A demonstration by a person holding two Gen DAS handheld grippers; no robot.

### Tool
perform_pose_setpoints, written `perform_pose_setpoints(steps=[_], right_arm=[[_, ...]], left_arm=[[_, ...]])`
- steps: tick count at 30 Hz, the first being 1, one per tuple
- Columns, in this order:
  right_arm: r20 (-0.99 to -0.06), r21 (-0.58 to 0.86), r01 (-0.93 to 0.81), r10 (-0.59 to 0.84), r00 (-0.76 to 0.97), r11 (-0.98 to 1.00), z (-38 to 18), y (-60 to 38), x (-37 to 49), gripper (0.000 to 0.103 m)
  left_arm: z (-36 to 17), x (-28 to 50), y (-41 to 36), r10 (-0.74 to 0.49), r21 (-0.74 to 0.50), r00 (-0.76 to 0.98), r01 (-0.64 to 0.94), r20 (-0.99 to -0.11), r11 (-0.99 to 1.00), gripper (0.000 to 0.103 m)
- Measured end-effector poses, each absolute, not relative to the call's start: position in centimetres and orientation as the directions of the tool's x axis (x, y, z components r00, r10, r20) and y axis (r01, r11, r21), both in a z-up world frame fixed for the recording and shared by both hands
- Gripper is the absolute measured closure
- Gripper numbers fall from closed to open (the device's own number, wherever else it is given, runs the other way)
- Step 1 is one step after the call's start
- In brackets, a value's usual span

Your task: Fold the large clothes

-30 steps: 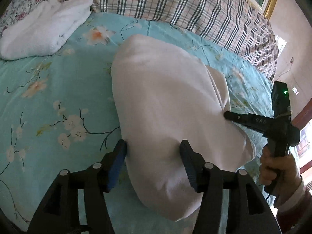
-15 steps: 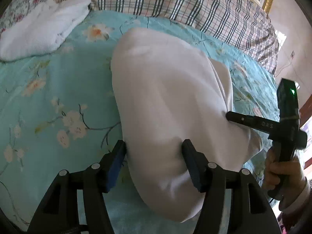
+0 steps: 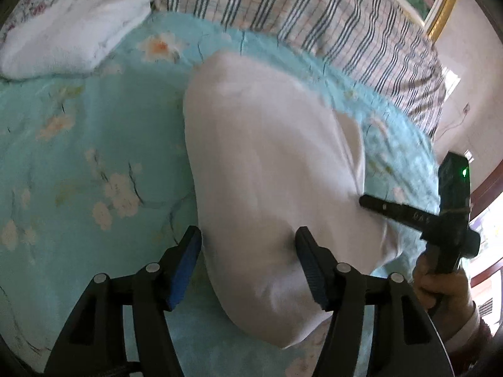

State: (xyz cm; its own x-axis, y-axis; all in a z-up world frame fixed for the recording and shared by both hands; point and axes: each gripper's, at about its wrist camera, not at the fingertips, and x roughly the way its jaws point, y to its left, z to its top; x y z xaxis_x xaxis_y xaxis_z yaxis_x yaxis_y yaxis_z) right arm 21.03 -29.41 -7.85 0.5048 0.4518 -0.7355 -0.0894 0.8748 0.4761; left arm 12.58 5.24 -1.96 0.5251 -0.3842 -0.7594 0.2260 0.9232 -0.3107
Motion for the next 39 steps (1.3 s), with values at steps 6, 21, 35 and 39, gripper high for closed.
perform_pose_setpoints(steps=[6,21,35,39], right_arm=[[-0.691,0.446,-0.142,0.441,0.573,0.884,-3.2,-28.3,23.7,0.079],[-0.744,0.435,-0.066,0.4,0.535,0.898,-7.3,-28.2,31.1,0.078],[-0.685,0.477,-0.125,0.457,0.567,0.87,-3.3,-29.6,25.5,0.075],[-0.682,0.484,-0.168,0.49,0.543,0.859,-2.8,-29.5,22.1,0.075]], left_arm=[[-0.1,18.7,6.3,-0.324,-0.281,0.577,0.165,-0.749,0.945,0.041],[-3.5,29.8,6.0,-0.259,-0.282,0.531,0.039,-0.807,0.959,0.034],[-1.5,22.7,5.4,-0.243,-0.211,0.533,0.121,-0.811,0.97,0.039],[-0.6,17.9,4.4,-0.194,-0.129,0.538,0.157,-0.821,0.979,0.035]])
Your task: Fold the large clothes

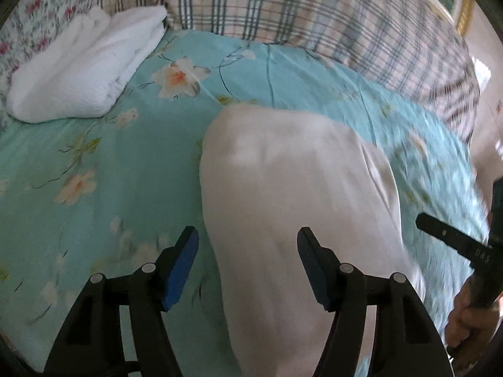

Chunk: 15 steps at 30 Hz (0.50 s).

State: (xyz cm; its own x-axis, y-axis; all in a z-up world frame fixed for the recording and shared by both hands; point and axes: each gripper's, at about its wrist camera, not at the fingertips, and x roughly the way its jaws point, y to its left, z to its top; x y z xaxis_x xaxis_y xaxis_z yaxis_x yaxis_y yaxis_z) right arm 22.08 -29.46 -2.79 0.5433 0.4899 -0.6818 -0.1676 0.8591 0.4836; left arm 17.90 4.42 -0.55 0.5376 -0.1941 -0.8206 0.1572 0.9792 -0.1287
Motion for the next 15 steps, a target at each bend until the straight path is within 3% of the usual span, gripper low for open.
perform_pose_setpoints(steps=[7,15], right_arm=[[-0.737,0.436,-0.225,0.489,0.467,0.871,-5.0,-28.2,17.3,0.075],[-0.759,0.425,-0.2,0.468,0.452,0.883,-6.3,-28.1,16.4,0.075]], left_arm=[[-2.1,12.5,2.9,-0.099,0.014,0.532,0.204,-0.841,0.979,0.032],[-2.4,12.2,3.1,-0.092,0.02,0.531,0.201,-0.842,0.979,0.031]])
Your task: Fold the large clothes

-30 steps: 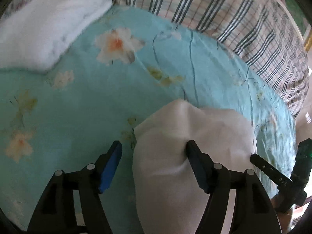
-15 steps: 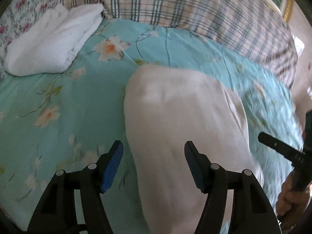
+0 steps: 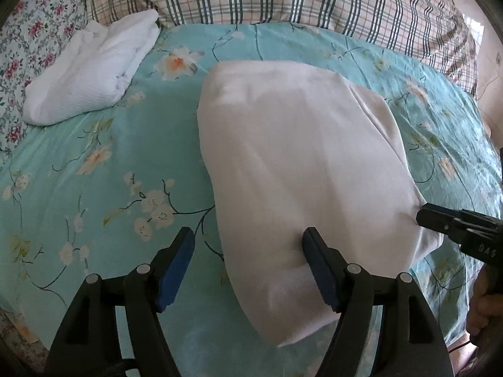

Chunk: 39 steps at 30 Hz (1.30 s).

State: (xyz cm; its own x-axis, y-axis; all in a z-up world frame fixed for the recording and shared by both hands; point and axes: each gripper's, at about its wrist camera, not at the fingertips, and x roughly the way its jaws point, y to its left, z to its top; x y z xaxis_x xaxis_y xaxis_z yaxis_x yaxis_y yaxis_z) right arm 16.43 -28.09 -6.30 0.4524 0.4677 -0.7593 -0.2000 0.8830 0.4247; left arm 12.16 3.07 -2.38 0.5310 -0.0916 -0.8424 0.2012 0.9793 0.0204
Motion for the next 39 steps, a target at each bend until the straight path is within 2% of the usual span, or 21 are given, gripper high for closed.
perform_pose_setpoints(steps=[2,6,12,17,20,24,30,32,35,39], right_arm=[[-0.757,0.422,-0.197,0.464,0.461,0.885,-5.6,-28.2,15.9,0.075],[-0.744,0.419,-0.204,0.463,0.482,0.885,-4.2,-28.3,14.6,0.068],[-0.729,0.415,-0.215,0.465,0.503,0.884,-3.4,-29.4,11.8,0.062],[-0.739,0.411,-0.209,0.458,0.494,0.888,-4.0,-29.9,9.9,0.058],[-0.749,0.411,-0.203,0.456,0.48,0.889,-4.6,-30.0,8.8,0.052],[-0.761,0.385,-0.21,0.438,0.479,0.899,-4.8,-29.7,7.4,0.036],[-0.75,0.336,-0.275,0.432,0.501,0.901,-3.0,-29.4,5.3,0.03],[-0.728,0.335,-0.307,0.452,0.516,0.891,-1.6,-29.5,4.6,0.023],[-0.714,0.317,-0.325,0.45,0.537,0.891,-0.2,-29.7,4.3,0.019],[-0.707,0.312,-0.316,0.441,0.553,0.896,0.0,-30.1,5.0,0.017]], left_arm=[[-1.9,11.8,3.3,-0.091,0.022,0.537,0.199,-0.839,0.98,0.03],[-1.0,10.9,3.6,-0.079,0.027,0.545,0.184,-0.835,0.983,0.021],[-0.7,8.6,4.2,-0.074,0.03,0.55,0.178,-0.832,0.984,0.02],[-1.4,6.0,5.3,-0.125,-0.032,0.53,0.181,-0.839,0.983,0.02],[-1.8,4.3,6.0,-0.166,-0.076,0.526,0.188,-0.834,0.979,0.02],[-2.4,2.5,6.6,-0.184,-0.095,0.533,0.19,-0.826,0.977,0.02],[0.5,-0.2,6.8,-0.179,-0.042,0.578,0.242,-0.796,0.969,0.018],[1.8,-0.8,6.3,-0.165,-0.005,0.602,0.258,-0.781,0.966,0.016],[2.6,-0.6,5.6,-0.137,0.033,0.615,0.257,-0.777,0.966,0.002],[1.4,0.8,5.1,-0.095,0.062,0.585,0.243,-0.805,0.968,0.001]])
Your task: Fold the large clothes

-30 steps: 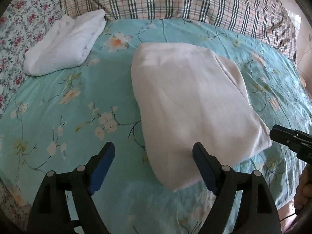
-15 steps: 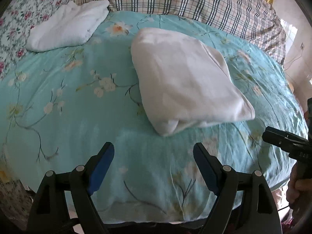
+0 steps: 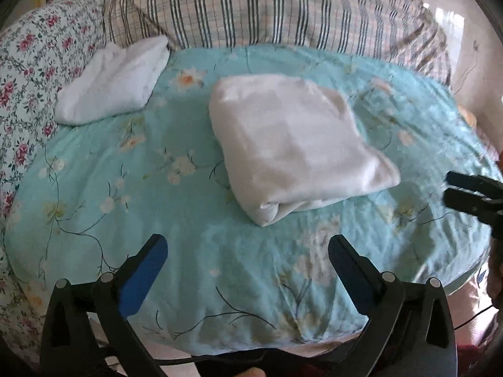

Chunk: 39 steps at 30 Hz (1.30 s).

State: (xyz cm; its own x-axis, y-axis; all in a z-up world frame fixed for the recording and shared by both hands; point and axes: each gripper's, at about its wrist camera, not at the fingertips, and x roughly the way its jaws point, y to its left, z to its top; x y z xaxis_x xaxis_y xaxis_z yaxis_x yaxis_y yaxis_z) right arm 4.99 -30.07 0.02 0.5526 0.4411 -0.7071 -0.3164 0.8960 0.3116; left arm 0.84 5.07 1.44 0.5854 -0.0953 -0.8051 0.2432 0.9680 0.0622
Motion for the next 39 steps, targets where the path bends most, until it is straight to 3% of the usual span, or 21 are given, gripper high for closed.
perform_pose_setpoints(steps=[7,10,11,13,39], right_arm=[[-0.746,0.343,-0.312,0.459,0.482,0.886,-1.8,-29.8,6.5,0.016],[-0.721,0.353,-0.333,0.481,0.498,0.874,-0.8,-29.7,6.9,0.016],[-0.714,0.356,-0.336,0.486,0.503,0.872,-0.7,-29.7,7.1,0.014],[-0.708,0.36,-0.339,0.491,0.508,0.869,-0.5,-29.6,7.7,0.0],[-0.736,0.283,-0.385,0.456,0.5,0.878,-0.1,-28.7,9.7,0.0]], left_arm=[[1.1,2.0,5.4,-0.105,0.039,0.561,0.239,-0.821,0.97,0.001],[2.1,2.5,5.4,-0.105,0.05,0.583,0.243,-0.805,0.969,0.001],[2.3,2.7,5.3,-0.103,0.054,0.589,0.244,-0.802,0.968,0.001],[2.5,3.0,4.9,-0.092,0.063,0.591,0.237,-0.801,0.969,0.001],[3.0,4.4,3.2,-0.036,0.121,0.601,0.218,-0.799,0.968,0.001]])
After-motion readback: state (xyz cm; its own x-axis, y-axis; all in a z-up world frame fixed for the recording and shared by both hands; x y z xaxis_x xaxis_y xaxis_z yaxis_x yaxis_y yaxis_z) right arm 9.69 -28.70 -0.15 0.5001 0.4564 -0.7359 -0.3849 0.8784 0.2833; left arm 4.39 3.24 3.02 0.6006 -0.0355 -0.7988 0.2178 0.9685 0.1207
